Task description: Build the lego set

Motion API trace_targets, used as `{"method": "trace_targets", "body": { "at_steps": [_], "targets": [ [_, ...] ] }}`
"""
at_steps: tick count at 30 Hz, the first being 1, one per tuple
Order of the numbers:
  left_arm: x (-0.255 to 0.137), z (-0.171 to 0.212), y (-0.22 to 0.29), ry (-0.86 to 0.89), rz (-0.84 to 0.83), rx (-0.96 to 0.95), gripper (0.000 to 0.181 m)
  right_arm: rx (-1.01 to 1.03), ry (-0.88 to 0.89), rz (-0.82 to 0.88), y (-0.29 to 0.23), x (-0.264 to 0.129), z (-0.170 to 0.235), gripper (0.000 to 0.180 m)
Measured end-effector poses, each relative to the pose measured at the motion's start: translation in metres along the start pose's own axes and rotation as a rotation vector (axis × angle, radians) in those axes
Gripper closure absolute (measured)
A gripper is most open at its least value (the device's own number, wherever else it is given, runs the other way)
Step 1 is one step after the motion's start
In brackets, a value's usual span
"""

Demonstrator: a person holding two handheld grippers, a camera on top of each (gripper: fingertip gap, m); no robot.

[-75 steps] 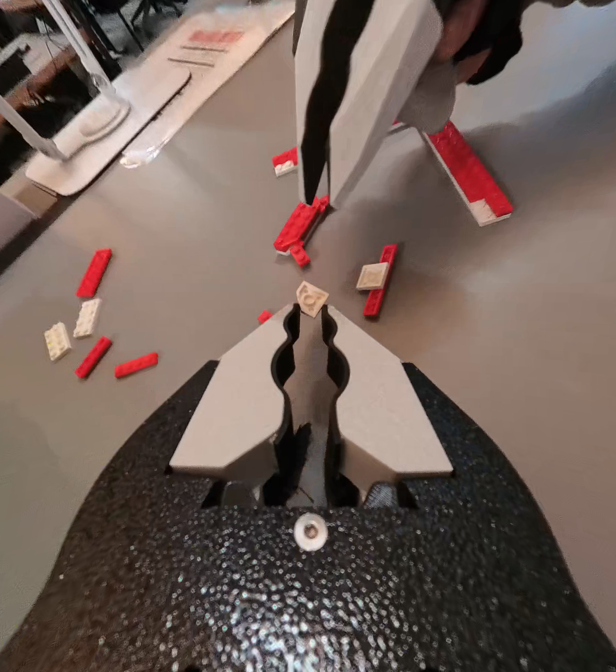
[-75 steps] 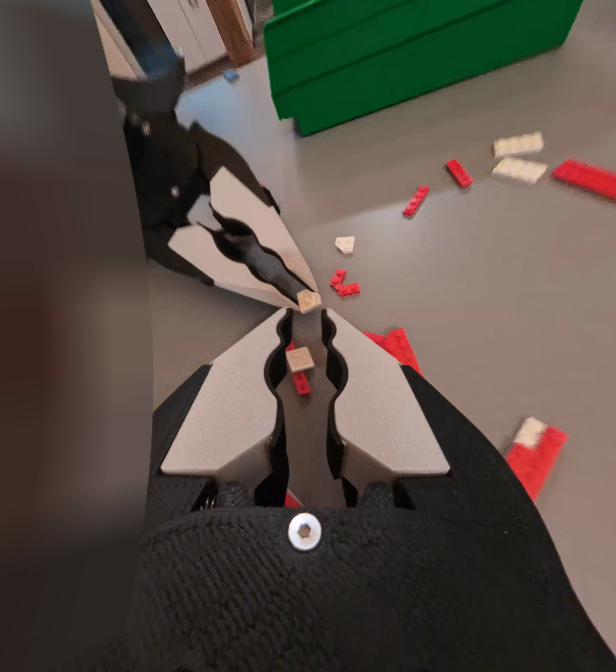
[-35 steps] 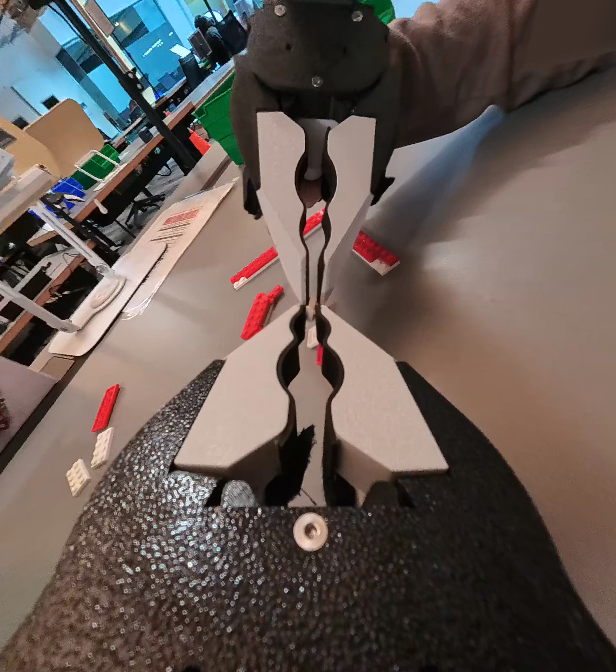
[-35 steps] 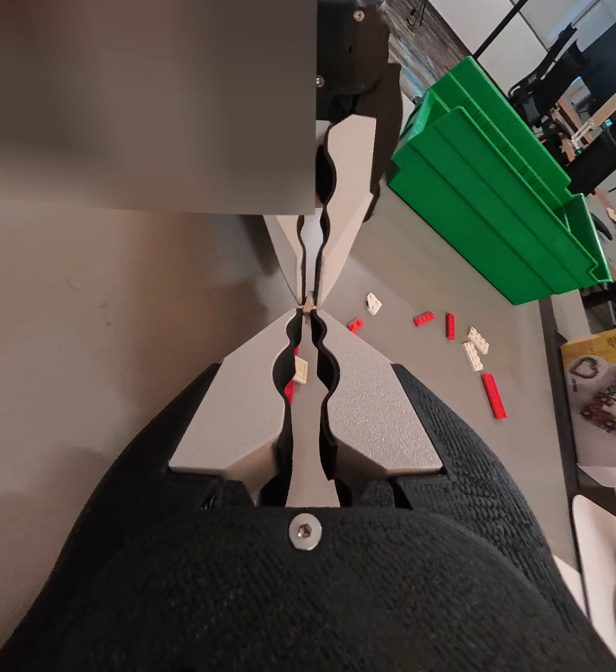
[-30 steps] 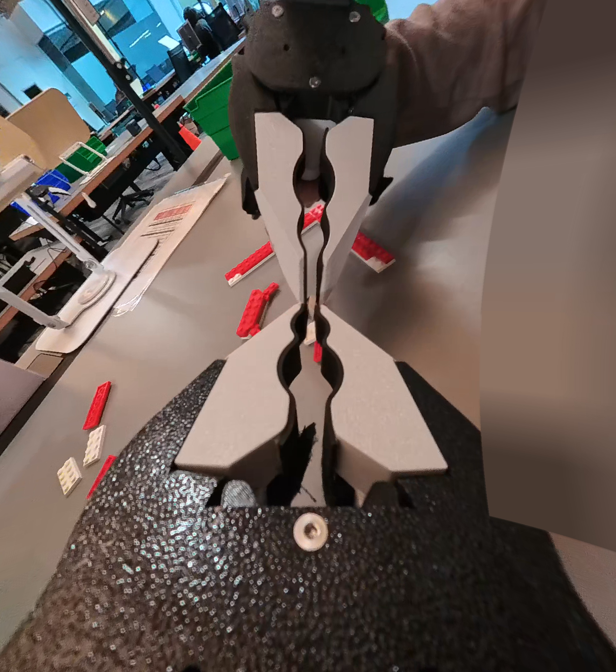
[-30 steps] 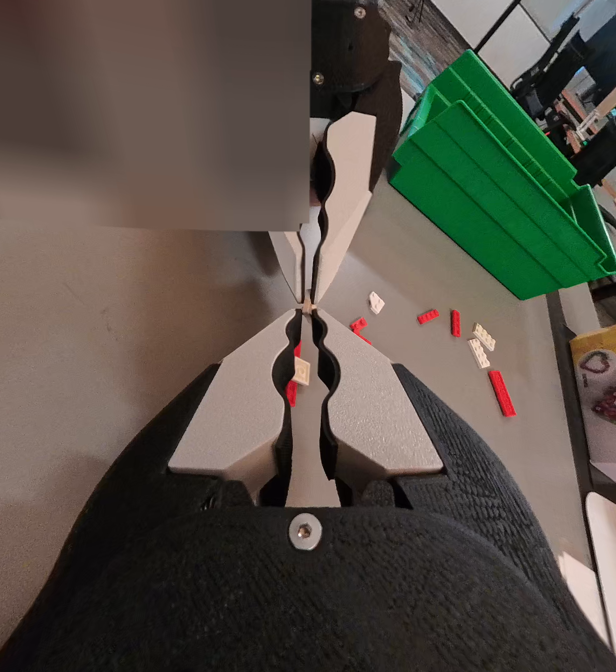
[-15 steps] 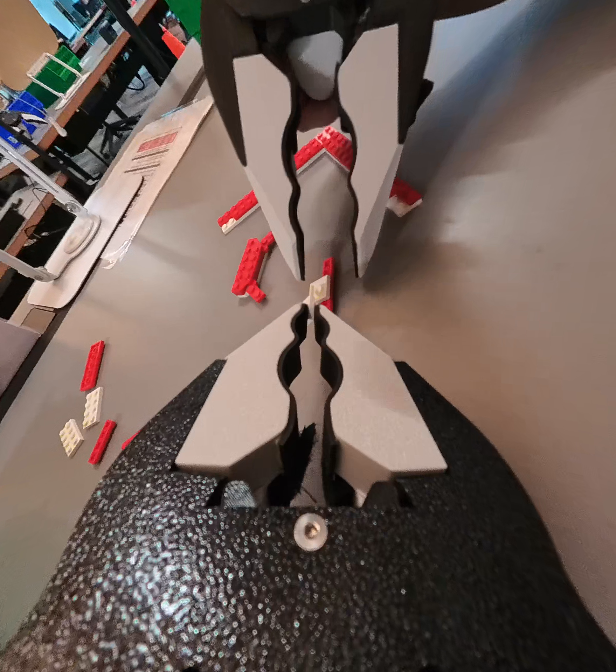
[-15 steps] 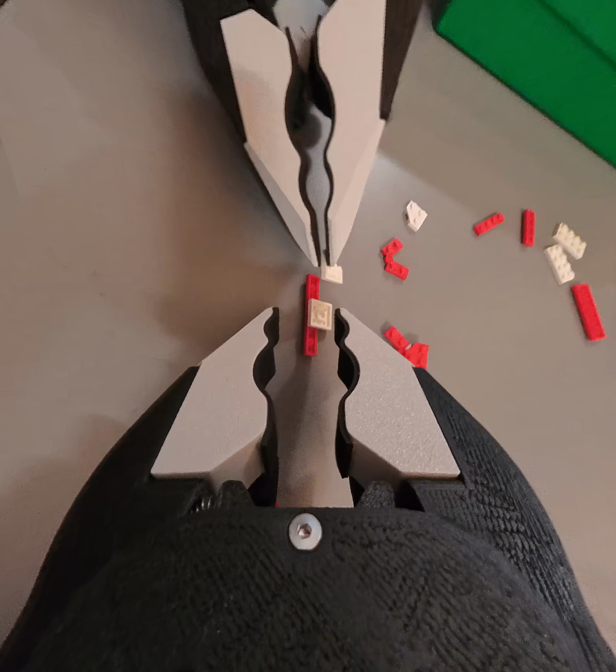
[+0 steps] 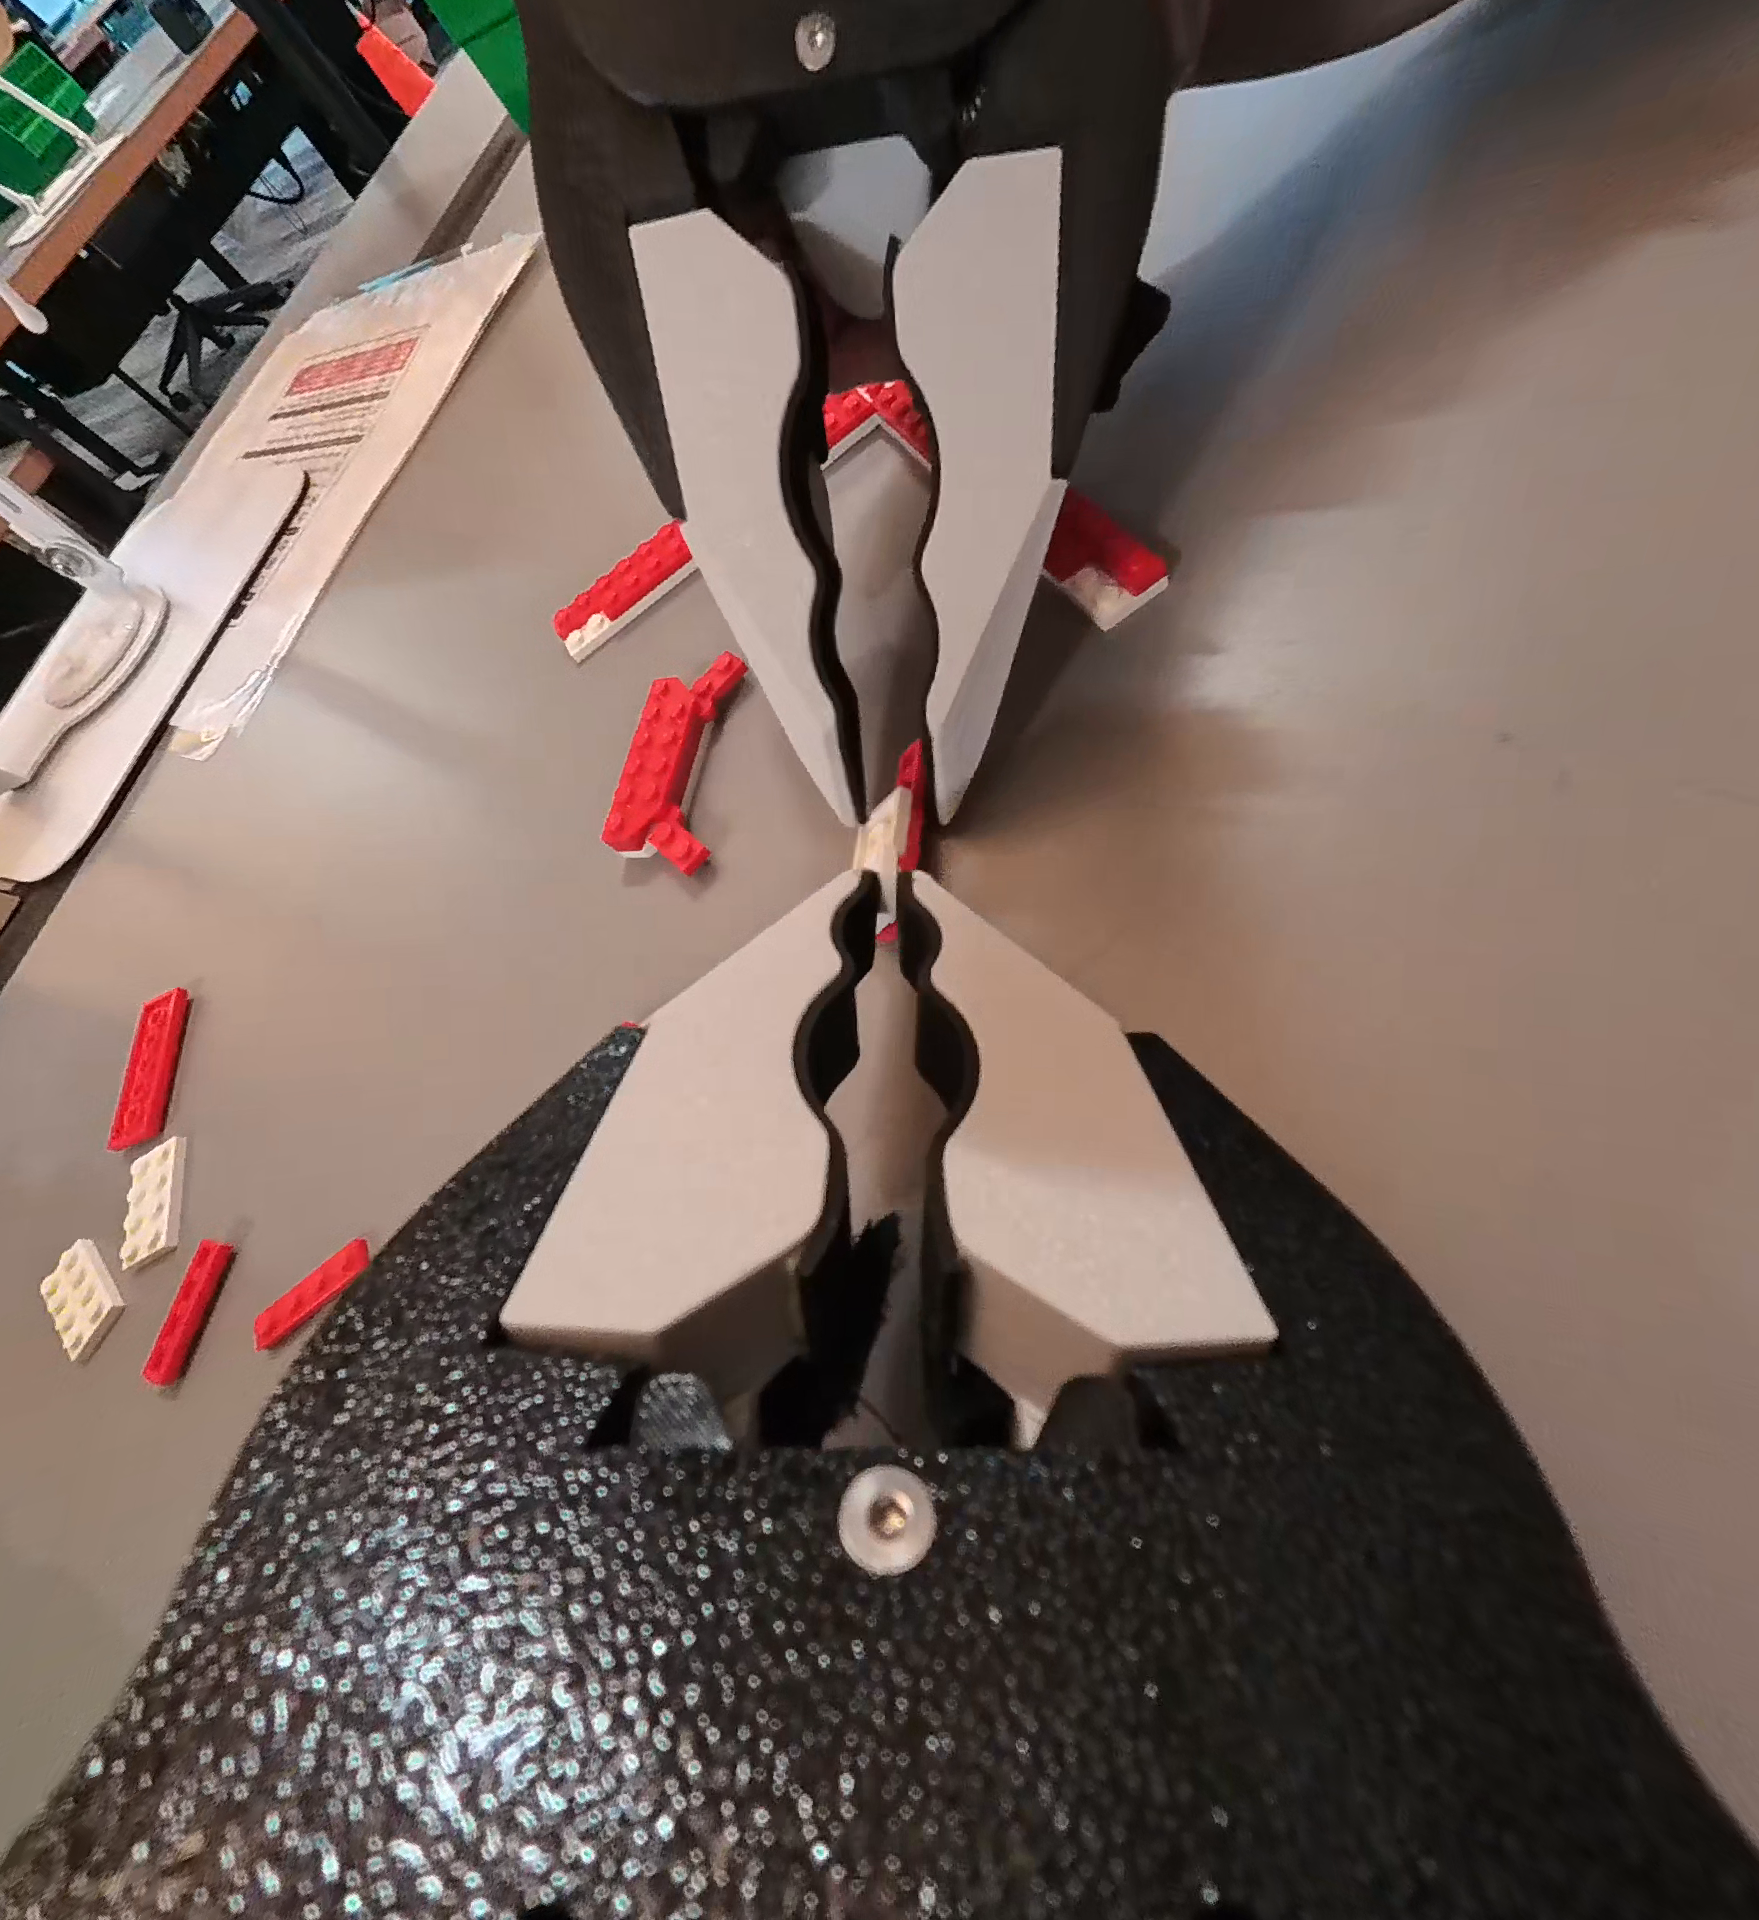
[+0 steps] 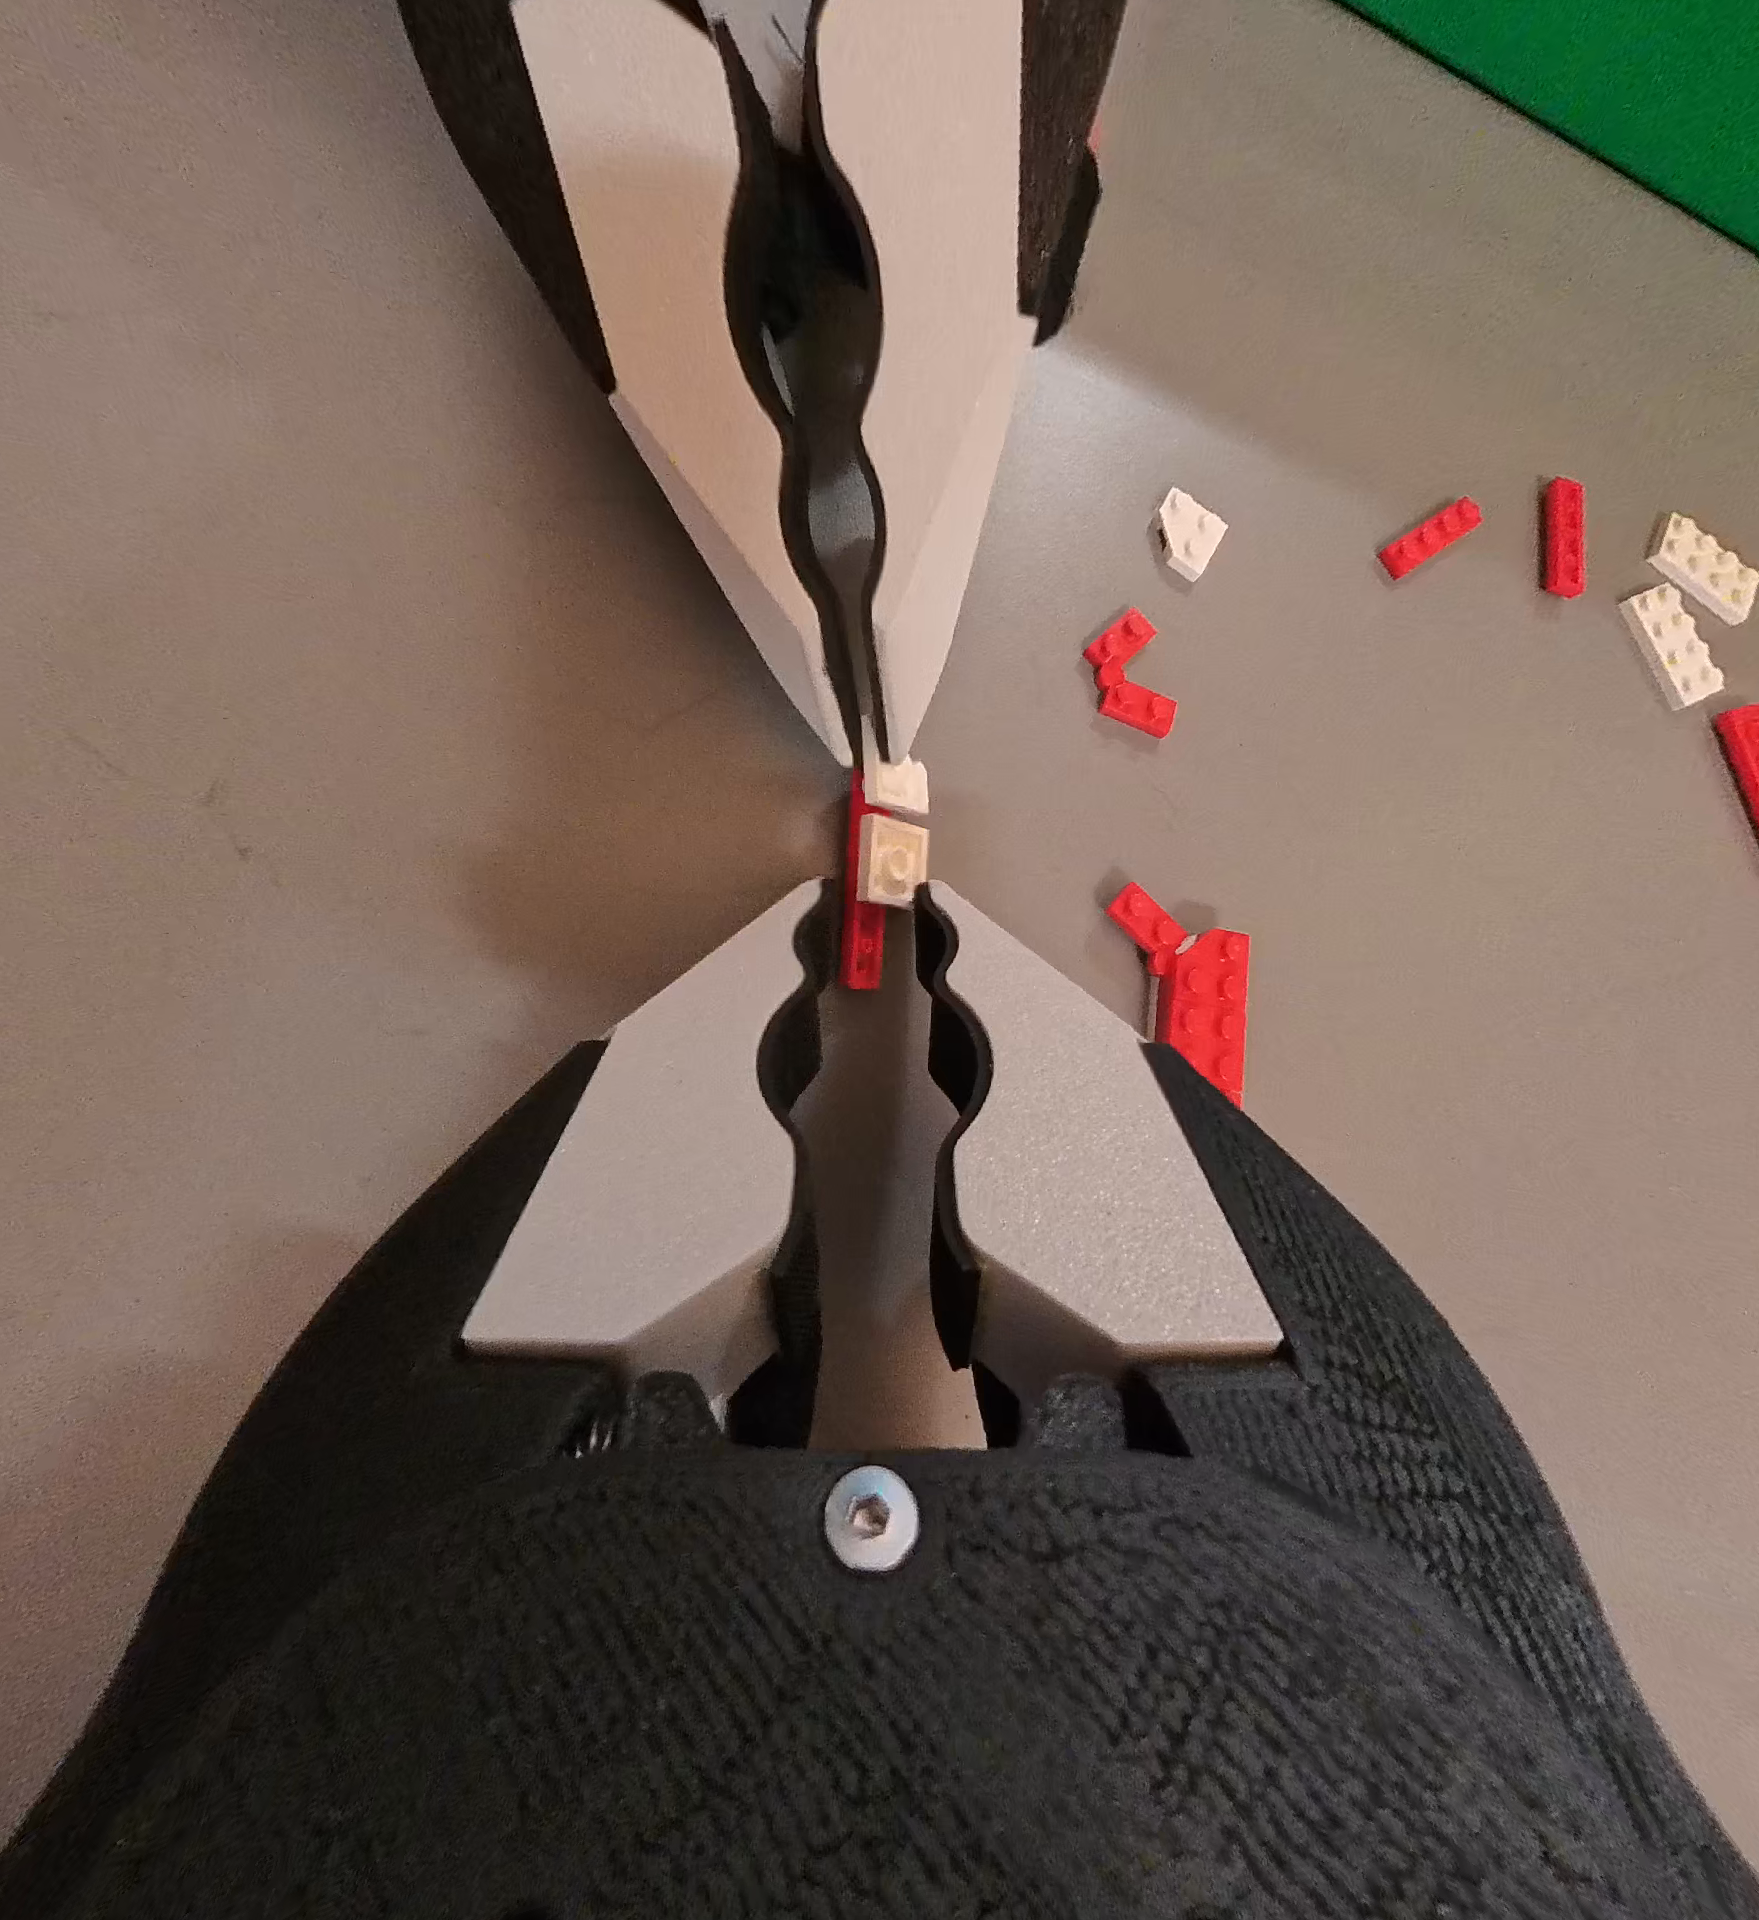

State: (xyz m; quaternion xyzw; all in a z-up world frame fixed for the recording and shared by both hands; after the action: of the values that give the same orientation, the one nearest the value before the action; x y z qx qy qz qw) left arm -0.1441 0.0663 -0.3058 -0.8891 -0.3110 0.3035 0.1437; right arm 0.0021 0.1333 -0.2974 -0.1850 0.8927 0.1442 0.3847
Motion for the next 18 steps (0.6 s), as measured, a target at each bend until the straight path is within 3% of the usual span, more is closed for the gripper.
{"method": "trace_targets", "body": {
  "at_steps": [13,18],
  "targets": [
    [-0.0018,-0.0003,-0.0001,0.013,0.047,-0.042,0.163,-0.065,-0.040,0.037,-0.0031,0.0021,-0.0045,0.170],
    [-0.0020,-0.0017,0.0017,0.007,0.001,0.024,0.154,-0.067,-0.038,0.037,-0.0029,0.0021,-0.0045,0.170]
  ]
}}
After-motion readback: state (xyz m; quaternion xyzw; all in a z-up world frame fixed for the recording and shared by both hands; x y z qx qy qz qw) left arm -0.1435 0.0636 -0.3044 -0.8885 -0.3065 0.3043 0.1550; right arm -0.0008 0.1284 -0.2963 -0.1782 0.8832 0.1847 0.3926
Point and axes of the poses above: each gripper's, where its closed fingertips meet, x out along the fingers, z out of its underside, y = z × x across the jaws, the point moved 10 cm from there along -x, back along the fingers, and after that the axes turned 8 degrees about -z, right-handed, at the moved point
